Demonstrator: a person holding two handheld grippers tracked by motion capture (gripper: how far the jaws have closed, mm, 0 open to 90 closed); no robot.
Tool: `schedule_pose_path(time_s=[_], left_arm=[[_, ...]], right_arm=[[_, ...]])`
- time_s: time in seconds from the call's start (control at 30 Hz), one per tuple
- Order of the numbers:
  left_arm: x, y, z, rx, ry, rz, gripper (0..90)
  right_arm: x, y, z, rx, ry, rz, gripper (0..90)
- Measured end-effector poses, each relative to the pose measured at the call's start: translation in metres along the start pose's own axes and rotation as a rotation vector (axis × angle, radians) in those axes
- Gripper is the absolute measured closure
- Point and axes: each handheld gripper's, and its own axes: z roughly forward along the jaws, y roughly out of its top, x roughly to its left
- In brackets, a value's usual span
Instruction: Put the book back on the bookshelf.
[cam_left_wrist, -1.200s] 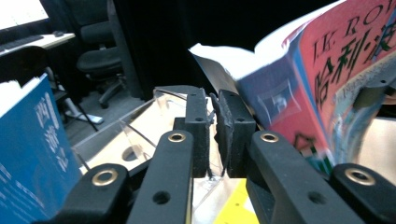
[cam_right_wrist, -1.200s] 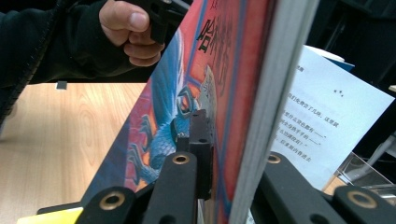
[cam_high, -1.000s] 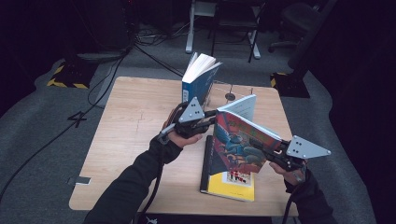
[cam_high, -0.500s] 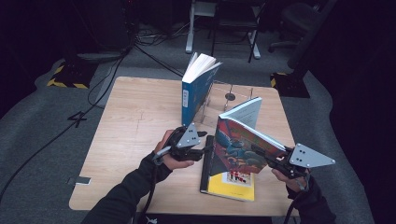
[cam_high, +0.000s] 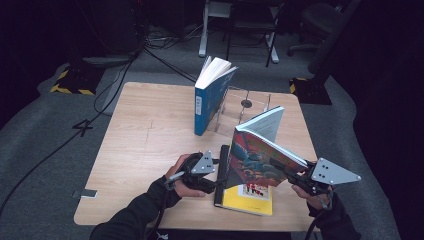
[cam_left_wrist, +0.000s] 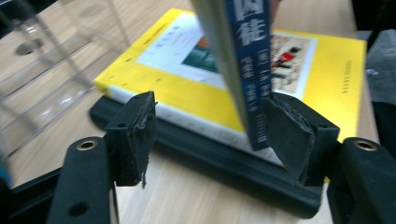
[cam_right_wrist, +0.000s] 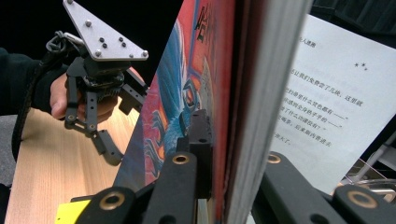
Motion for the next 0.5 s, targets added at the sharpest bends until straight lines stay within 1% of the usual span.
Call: schedule_pose_path(time_s=[0.03,0.07,0.13,0.17,0.2,0.3,0.33,0.37,0.4,0.43,0.47,0.5], left_arm=[[-0.001,0.001,0.004,-0.008,-0.012,-0.014,35.1],[-0.001,0.001,0.007,-0.010,-0.017,-0.016,34.3],[-0.003,0.004,0.014,-0.016,-0.014,-0.017,34.5],[-0.003,0.004,0.014,-0.016,-0.014,-0.017,34.5],[-0.005,0.007,0.017,-0.027,-0.021,-0.017,34.5],[-0.010,0.014,0.021,-0.049,-0.027,-0.002,35.3],[-0.011,0.016,0.022,-0.061,-0.032,0.004,36.8],[-0.012,0.018,0.022,-0.068,-0.028,0.008,39.1],[-0.012,0.020,0.023,-0.077,-0.023,0.008,39.3],[-0.012,0.023,0.023,-0.093,-0.026,0.006,40.3],[-0.012,0.026,0.024,-0.115,-0.025,0.006,43.1],[-0.013,0.028,0.024,-0.130,-0.017,0.004,45.8]], right_arm=[[0.000,0.000,-0.001,0.000,0.002,-0.002,83.3],[0.001,0.000,-0.001,-0.001,0.004,-0.005,83.3],[0.003,0.000,-0.003,0.002,0.004,-0.006,83.3],[0.003,0.000,-0.003,0.002,0.004,-0.006,83.3],[0.003,0.001,-0.003,0.002,0.004,-0.010,83.3],[0.006,0.000,-0.006,0.002,0.007,-0.015,83.2],[0.007,0.001,-0.007,0.002,0.008,-0.018,83.2],[0.007,0.000,-0.008,0.002,0.009,-0.019,83.1],[0.008,0.000,-0.009,0.000,0.011,-0.020,83.1],[0.009,0.000,-0.010,0.003,0.012,-0.019,83.1],[0.009,0.000,-0.011,0.001,0.011,-0.020,82.9],[0.010,0.000,-0.012,0.002,0.012,-0.024,82.7]])
